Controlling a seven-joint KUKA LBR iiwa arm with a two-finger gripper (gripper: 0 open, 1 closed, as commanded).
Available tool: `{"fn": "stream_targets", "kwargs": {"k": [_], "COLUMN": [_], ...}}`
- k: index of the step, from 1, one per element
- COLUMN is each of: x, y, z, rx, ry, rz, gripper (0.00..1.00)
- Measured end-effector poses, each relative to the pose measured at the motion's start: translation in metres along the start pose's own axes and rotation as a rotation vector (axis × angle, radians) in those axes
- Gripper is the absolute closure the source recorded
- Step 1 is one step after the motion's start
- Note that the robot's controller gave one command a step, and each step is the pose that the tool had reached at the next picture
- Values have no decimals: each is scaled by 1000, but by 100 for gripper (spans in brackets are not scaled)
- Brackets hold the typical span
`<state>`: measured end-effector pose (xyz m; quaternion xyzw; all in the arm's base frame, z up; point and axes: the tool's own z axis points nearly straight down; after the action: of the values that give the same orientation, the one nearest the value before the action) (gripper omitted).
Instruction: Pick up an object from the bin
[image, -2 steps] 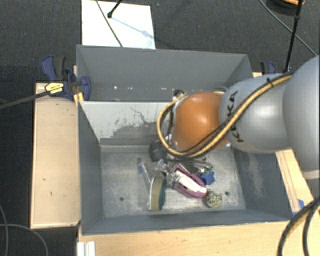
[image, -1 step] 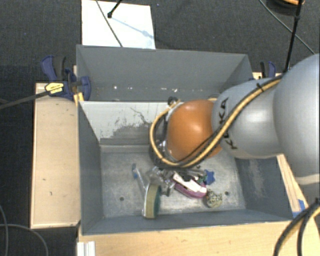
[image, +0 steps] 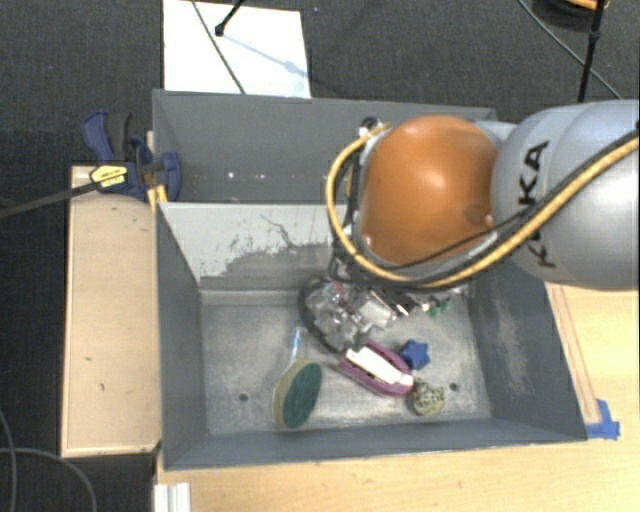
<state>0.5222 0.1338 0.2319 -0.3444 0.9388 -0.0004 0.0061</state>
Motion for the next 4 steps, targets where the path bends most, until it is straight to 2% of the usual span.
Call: {"fn": "stream_targets", "kwargs": {"k": [1, 2, 3, 4], "x": [52, 38, 38, 55], "y": [-13, 8, 7, -31], "z": [38, 94, 93, 85], "rx": [-6, -7, -5, -3], "ry": [13, 12, 10, 7], "rz": [-132, 31, 32, -197], "gripper": [100, 100, 0, 0]}}
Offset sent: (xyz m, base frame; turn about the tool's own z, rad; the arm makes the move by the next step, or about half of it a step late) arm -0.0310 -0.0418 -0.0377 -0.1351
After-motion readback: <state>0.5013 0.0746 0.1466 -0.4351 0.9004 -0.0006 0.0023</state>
